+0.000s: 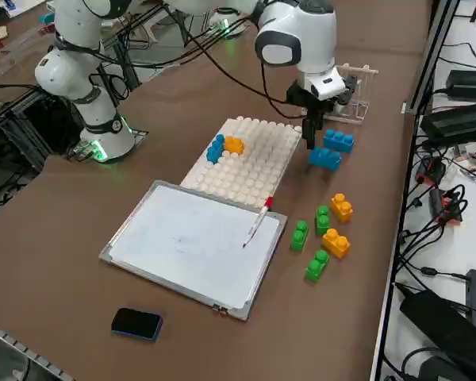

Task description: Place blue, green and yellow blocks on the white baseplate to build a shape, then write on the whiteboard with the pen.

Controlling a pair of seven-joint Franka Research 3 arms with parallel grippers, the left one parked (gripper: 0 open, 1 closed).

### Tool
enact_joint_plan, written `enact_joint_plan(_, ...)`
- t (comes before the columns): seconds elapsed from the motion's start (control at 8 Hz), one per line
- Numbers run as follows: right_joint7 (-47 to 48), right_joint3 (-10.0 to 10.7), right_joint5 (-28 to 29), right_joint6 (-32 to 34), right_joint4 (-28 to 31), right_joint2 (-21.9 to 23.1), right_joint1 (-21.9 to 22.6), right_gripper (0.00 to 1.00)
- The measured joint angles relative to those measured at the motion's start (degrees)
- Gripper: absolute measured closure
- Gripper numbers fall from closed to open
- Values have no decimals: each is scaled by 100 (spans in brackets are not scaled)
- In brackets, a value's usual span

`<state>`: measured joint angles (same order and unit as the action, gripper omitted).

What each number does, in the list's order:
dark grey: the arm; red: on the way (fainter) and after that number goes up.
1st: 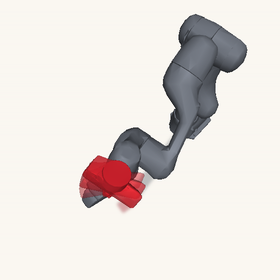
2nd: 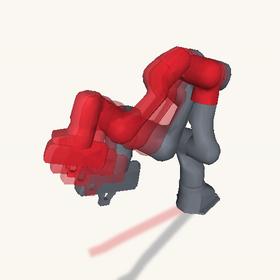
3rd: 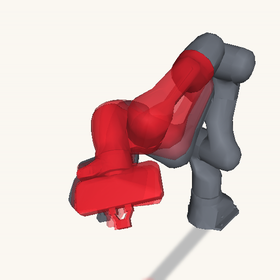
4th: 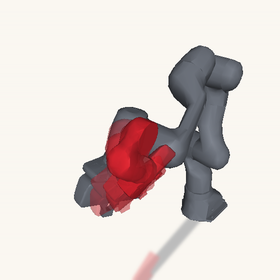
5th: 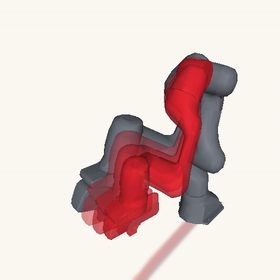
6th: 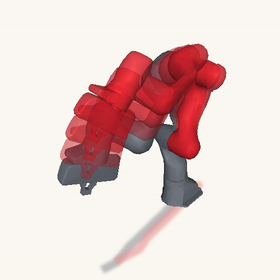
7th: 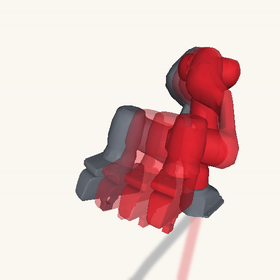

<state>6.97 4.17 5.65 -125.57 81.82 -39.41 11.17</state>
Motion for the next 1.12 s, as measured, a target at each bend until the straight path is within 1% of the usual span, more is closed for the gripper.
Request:
enact_joint_plan(0.38,393,1,4,-126,-458,-430,13,1)
enact_joint_plan(0.5,456,0,5,-221,-544,-572,23,5)
enact_joint_plan(0.75,504,0,6,-379,-596,-808,50,10)
enact_joint_plan(0.88,581,0,25,-396,-611,-871,64,15)
enact_joint_plan(1.12,672,0,45,-401,-630,-907,76,18)
